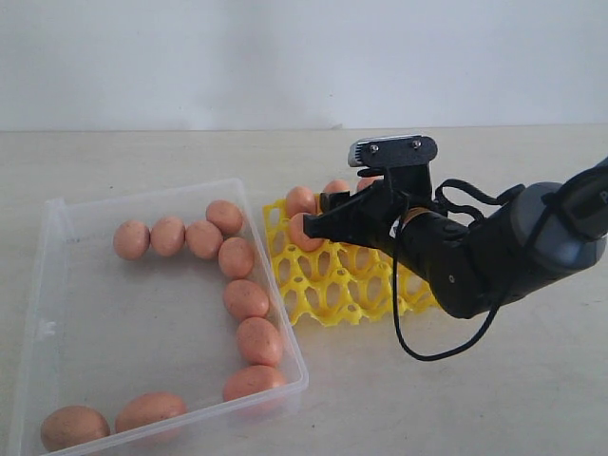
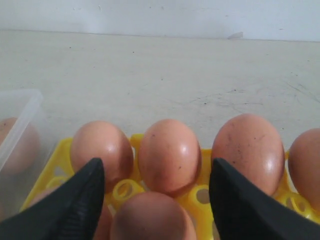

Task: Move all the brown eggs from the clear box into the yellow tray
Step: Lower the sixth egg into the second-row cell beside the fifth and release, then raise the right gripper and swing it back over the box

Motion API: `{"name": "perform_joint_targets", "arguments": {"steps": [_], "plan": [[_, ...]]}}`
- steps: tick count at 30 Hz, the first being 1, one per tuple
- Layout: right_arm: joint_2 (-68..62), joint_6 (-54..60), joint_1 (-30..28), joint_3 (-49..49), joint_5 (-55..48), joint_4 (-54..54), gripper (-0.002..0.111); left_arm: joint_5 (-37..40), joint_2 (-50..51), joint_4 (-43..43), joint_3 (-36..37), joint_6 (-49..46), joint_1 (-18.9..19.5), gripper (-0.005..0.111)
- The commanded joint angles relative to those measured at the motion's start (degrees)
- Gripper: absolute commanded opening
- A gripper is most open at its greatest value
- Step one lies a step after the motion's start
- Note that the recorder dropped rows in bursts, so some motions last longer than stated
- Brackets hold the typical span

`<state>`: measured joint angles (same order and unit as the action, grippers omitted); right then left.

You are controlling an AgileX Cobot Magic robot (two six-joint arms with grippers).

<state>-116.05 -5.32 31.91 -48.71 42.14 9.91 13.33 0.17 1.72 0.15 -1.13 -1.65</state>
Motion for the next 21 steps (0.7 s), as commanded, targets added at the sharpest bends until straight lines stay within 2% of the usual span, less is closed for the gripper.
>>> {"name": "perform_joint_targets", "arguments": {"steps": [1, 6, 9, 12, 14, 18, 21], "plan": [[2.2, 2.2, 0.0, 0.1, -0.6, 1.0, 0.059, -0.1, -0.2, 0.3, -0.1, 0.0, -0.2, -0.004], [12.5, 10.6, 0.0, 0.1, -4.7, 4.8, 0.059, -0.1, -0.2, 0.3, -0.1, 0.0, -0.2, -0.004], [19.8, 10.8, 0.1, -0.5, -18.1, 5.8, 0.059, -0.1, -0.2, 0.3, -0.1, 0.0, -0.2, -0.004], [23.6, 20.5, 3.9, -11.3, -44.5, 5.4, 0.059, -0.1, -0.2, 0.3, -0.1, 0.0, -0.2, -0.004], [21.3, 21.8, 6.5, -18.6, -53.9, 3.2, 0.059, -0.1, -0.2, 0.3, -0.1, 0.0, -0.2, -0.004], [13.0, 19.1, 11.6, -33.4, -67.0, -0.1, 0.059, -0.1, -0.2, 0.3, -0.1, 0.0, -0.2, -0.004], [4.6, 16.0, 14.7, -42.9, -71.6, -0.7, 0.059, -0.1, -0.2, 0.3, -0.1, 0.0, -0.2, -0.004]]}}
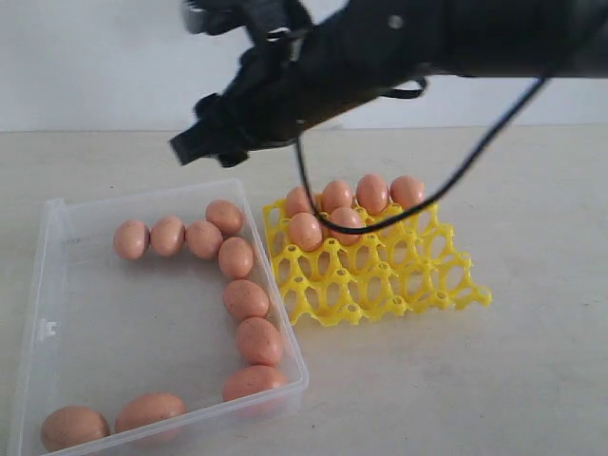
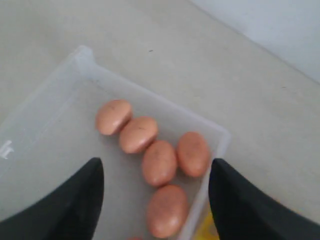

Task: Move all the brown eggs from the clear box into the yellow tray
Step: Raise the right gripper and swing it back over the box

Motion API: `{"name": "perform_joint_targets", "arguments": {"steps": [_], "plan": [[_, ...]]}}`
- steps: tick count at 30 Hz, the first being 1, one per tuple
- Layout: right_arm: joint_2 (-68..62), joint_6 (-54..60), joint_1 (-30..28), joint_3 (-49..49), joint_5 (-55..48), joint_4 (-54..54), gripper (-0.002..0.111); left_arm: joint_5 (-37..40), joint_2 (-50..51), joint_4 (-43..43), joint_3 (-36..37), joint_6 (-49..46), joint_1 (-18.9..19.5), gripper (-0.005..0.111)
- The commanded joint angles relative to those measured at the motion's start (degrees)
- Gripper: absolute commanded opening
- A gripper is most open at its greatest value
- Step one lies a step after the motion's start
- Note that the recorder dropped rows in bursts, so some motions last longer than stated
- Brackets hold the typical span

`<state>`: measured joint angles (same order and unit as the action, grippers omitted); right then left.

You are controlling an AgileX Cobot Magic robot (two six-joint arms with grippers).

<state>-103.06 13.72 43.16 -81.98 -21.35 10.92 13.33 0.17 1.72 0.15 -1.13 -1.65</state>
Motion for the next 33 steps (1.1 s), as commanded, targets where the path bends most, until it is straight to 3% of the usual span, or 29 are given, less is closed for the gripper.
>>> {"name": "perform_joint_targets", "arguments": {"steps": [1, 8, 16, 25, 33], "plan": [[-10.6, -4.8, 4.2, -12.1, -9.1, -1.7, 0.059, -0.1, -0.2, 0.3, -0.1, 0.0, -0.2, -0.004], [-25.2, -25.0, 8.9, -29.8, -11.4, -3.4, 0.059, -0.1, -0.2, 0.3, -0.1, 0.0, -0.2, -0.004], [-32.9, -37.9, 9.8, -39.5, -14.0, -9.5, 0.059, -0.1, -0.2, 0.3, -0.1, 0.0, -0.2, -0.004], [-36.0, -46.6, 9.8, -42.1, -15.2, -18.5, 0.059, -0.1, -0.2, 0.3, -0.1, 0.0, -0.2, -0.004], [-38.1, -48.2, 9.8, -42.1, -14.6, -19.1, 0.059, -0.1, -0.2, 0.3, -0.1, 0.0, -0.2, -0.004]]}}
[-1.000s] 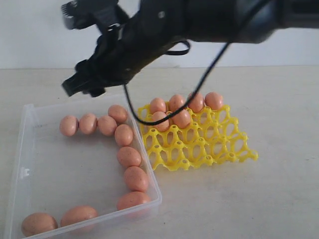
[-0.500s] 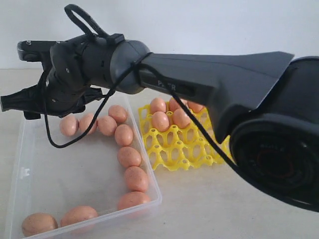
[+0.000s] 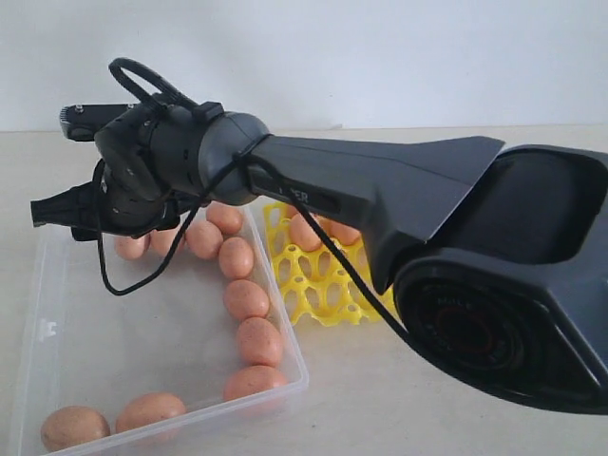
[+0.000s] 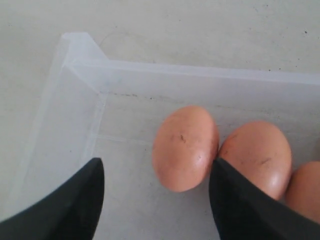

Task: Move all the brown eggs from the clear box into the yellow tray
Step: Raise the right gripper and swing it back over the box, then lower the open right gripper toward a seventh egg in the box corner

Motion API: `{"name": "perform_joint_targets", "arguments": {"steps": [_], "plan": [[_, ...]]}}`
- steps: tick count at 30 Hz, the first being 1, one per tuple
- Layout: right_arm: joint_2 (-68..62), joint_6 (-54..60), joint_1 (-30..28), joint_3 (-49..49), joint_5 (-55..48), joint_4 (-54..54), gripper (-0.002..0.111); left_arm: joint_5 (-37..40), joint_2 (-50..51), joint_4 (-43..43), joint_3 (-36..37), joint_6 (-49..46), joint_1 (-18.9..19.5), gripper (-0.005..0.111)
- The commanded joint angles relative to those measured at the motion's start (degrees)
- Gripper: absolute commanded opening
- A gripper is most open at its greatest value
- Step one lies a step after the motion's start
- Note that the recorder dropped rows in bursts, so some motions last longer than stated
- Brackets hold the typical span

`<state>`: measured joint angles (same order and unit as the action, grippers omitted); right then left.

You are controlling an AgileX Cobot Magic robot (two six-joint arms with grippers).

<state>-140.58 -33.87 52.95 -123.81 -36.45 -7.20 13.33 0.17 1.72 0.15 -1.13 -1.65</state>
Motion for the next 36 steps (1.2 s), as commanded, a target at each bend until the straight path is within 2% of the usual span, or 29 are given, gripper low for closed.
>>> {"name": "perform_joint_targets", "arguments": {"steps": [1, 19, 28, 36], "plan": [[-0.7, -0.7, 0.0, -0.3, 0.6, -0.9, 0.059, -0.1, -0.2, 0.3, -0.1, 0.0, -0.2, -0.004], [-4.1, -0.5, -1.1, -0.8, 4.9, -0.8, 0.059, -0.1, -0.2, 0.3, -0.1, 0.0, -0.2, -0.004], [-8.1, 0.9, -1.1, -8.5, 3.2, -0.8, 0.059, -0.1, -0.2, 0.3, -0.1, 0.0, -0.2, -0.004], [-10.1, 1.6, -1.1, -9.5, 0.2, -0.1, 0.059, -0.1, -0.2, 0.3, -0.1, 0.0, -0.2, -0.004]]}}
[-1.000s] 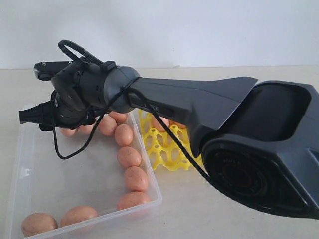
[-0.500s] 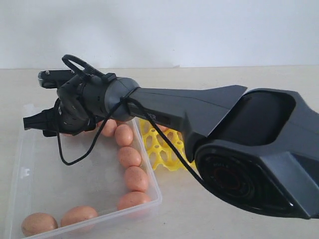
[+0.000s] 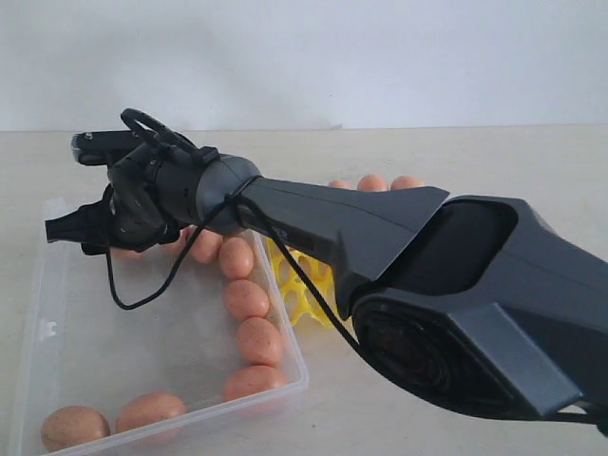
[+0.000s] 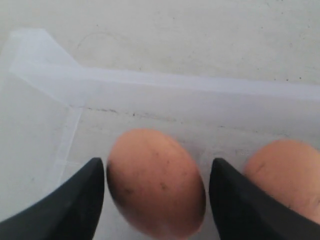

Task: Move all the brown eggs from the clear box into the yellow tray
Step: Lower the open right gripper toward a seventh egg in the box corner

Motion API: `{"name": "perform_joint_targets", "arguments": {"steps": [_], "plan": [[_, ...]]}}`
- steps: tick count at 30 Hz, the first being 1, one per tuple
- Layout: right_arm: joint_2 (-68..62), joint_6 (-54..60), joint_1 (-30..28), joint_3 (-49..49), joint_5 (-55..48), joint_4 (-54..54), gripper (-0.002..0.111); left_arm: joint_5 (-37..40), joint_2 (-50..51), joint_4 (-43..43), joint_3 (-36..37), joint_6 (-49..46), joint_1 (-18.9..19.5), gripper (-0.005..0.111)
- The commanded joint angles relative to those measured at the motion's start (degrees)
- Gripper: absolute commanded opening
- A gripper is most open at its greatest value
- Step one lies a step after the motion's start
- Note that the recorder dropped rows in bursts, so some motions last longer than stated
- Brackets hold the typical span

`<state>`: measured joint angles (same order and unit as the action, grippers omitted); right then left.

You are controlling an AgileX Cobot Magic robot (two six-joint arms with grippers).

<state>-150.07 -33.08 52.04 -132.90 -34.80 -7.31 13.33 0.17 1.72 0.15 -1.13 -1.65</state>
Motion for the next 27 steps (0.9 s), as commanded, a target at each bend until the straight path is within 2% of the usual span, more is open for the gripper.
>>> {"name": "perform_joint_targets", "arguments": {"steps": [1, 13, 19, 27], "plan": [[-0.5, 1.5, -0.2, -0.4, -1.4, 0.0, 0.059, -0.1, -0.2, 0.3, -0.1, 0.0, -0.2, -0.004], [0.4, 10.0, -0.1, -0.4, -5.5, 2.9, 0.059, -0.1, -0.2, 0.3, -0.1, 0.0, -0.2, -0.004], [5.7, 15.0, -0.1, -0.4, -8.4, 2.7, 0.059, -0.1, -0.2, 0.3, -0.1, 0.0, -0.2, -0.004], [14.7, 31.1, 1.4, -0.4, -18.0, 2.4, 0.059, -0.1, -0.2, 0.3, -0.1, 0.0, -0.2, -0.004]]}}
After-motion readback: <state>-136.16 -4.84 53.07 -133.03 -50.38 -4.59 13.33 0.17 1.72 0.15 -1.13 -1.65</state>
